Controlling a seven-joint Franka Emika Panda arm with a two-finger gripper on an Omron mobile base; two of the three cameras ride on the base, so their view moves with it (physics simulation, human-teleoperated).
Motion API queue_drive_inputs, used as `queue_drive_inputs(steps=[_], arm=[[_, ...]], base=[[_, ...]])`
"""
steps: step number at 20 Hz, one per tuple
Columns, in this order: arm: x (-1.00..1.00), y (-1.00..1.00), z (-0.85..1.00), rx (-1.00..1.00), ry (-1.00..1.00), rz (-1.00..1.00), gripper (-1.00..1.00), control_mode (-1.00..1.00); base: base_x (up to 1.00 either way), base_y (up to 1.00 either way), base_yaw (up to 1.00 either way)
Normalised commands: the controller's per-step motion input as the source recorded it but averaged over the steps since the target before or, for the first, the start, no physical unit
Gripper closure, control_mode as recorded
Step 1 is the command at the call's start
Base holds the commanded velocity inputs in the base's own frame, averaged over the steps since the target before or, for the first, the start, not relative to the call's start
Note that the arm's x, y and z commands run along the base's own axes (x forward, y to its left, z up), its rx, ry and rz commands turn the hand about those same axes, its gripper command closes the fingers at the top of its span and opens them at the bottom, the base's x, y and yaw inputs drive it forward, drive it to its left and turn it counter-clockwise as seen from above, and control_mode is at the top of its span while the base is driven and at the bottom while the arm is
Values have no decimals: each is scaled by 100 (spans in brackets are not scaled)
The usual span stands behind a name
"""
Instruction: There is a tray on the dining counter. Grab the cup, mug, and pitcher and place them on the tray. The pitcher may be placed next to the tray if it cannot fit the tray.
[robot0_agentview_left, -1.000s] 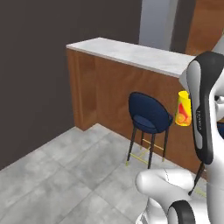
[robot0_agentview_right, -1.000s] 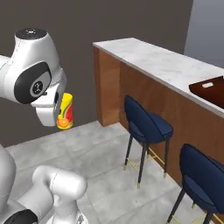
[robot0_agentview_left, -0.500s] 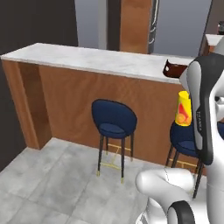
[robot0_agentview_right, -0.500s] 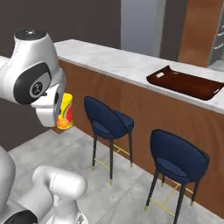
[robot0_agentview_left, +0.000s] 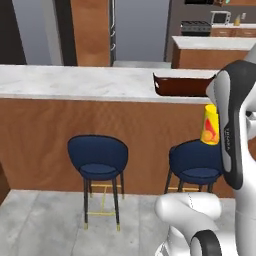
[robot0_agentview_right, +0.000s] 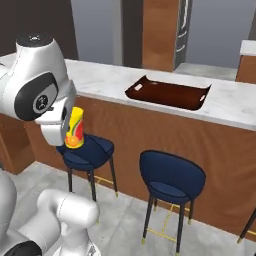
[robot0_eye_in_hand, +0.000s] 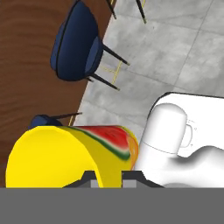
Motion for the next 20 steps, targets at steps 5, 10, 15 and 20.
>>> queue_drive_inputs(steps=[5,10,15,20], arm=[[0,0,0,0,0,0,100,100],[0,0,0,0,0,0,100,100],[0,0,0,0,0,0,100,100],[0,0,0,0,0,0,100,100]], base=[[78,21,-27],[60,19,-27],[15,19,-32],[16,15,-33]])
